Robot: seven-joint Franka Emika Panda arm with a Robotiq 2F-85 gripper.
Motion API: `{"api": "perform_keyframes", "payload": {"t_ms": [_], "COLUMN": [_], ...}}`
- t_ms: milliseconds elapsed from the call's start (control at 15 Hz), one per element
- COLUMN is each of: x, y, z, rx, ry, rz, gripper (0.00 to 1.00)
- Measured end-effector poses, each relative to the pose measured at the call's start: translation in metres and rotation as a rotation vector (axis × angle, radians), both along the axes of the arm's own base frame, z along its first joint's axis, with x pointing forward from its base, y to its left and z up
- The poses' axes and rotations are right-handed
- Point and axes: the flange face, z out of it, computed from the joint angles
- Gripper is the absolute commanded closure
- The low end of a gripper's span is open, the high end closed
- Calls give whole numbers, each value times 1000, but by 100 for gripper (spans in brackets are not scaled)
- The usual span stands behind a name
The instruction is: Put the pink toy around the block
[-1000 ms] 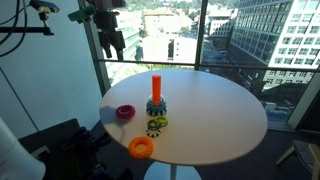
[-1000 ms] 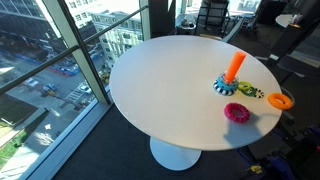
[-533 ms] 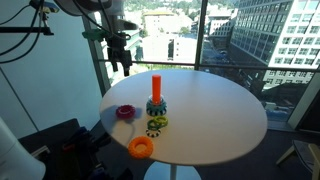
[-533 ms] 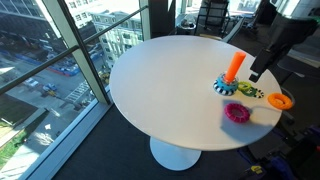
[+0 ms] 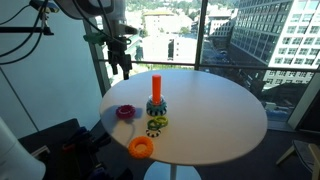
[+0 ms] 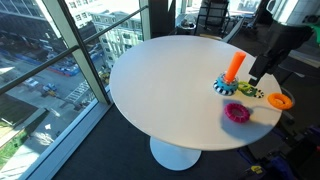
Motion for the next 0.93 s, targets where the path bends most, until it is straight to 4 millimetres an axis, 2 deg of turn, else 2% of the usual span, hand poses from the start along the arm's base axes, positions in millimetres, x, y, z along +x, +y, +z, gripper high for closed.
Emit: {"api": "perform_keyframes", "payload": {"t_ms": [467, 933], "x": [-1, -14], "y": [-5, 9], "z": [-48, -85], "rx": [-1, 12], "ry": [96, 31], "rz": [-25, -23], "gripper": [0, 0]}}
